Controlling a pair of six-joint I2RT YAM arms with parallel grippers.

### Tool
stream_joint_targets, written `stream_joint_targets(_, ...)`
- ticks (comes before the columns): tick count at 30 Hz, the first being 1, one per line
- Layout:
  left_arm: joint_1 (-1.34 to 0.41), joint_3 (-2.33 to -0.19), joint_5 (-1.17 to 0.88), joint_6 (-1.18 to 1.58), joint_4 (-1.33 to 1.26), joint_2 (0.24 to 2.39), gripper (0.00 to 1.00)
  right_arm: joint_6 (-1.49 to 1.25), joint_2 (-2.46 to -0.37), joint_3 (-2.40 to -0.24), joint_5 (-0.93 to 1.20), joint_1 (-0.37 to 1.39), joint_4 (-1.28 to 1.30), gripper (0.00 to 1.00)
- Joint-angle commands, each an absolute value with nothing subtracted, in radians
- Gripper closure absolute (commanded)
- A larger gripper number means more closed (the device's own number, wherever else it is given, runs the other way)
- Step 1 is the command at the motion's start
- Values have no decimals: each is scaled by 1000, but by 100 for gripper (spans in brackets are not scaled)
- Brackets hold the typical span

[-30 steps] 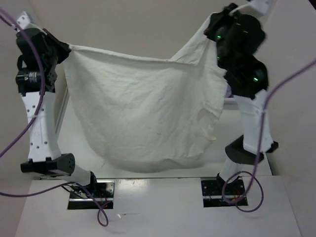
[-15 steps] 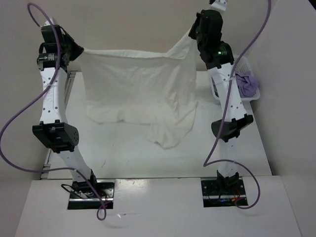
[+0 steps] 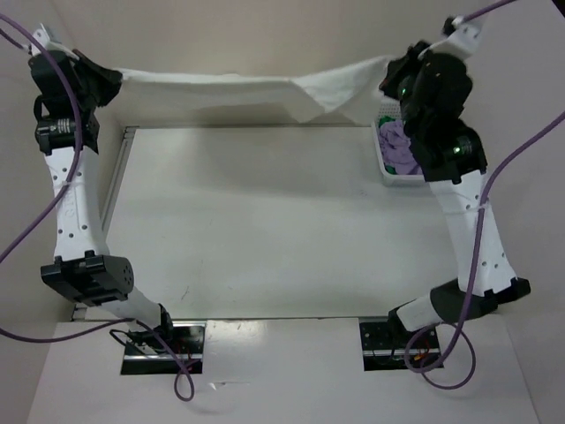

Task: Fold and stack the t-shirts
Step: Flatten out the tshirt, then fold the flattened tshirt in 1/3 of the way

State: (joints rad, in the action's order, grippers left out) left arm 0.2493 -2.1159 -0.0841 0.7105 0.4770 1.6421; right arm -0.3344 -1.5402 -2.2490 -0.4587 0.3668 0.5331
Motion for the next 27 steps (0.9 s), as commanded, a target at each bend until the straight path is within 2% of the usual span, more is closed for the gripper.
stream_joint_targets(1,256,-1862,-58,689,400,1560,100,-402,-1433,-1877,-489,368,563,100)
stream_joint_targets(4,256,-1650,-26,666,354,1467,100,-483,-1287,-1553,-422,368,594,100)
stream_joint_targets(5,256,-1506,13,657,354,1422,100,-521,-1251,-1394,-396,358,594,100)
stream_joint_targets(8,256,-1300,86,643,364,1338,100,-586,-1122,-1161,-333,357,658,100)
stream_joint_targets(9,256,-1178,110,643,379,1318,100,-598,-1065,-1117,-290,357,675,100)
stream_joint_targets(11,256,-1080,132,667,437,1266,100,-645,-1031,-1042,-238,357,769,100)
stream_joint_targets(14,265,-983,141,667,526,1203,100,-693,-968,-1031,-126,367,886,100)
stream_joint_targets(21,265,-974,86,643,702,1117,100,-733,-853,-974,35,367,1074,100)
stream_joint_targets(27,265,-997,107,634,669,1150,100,-710,-1009,-1028,12,367,950,100)
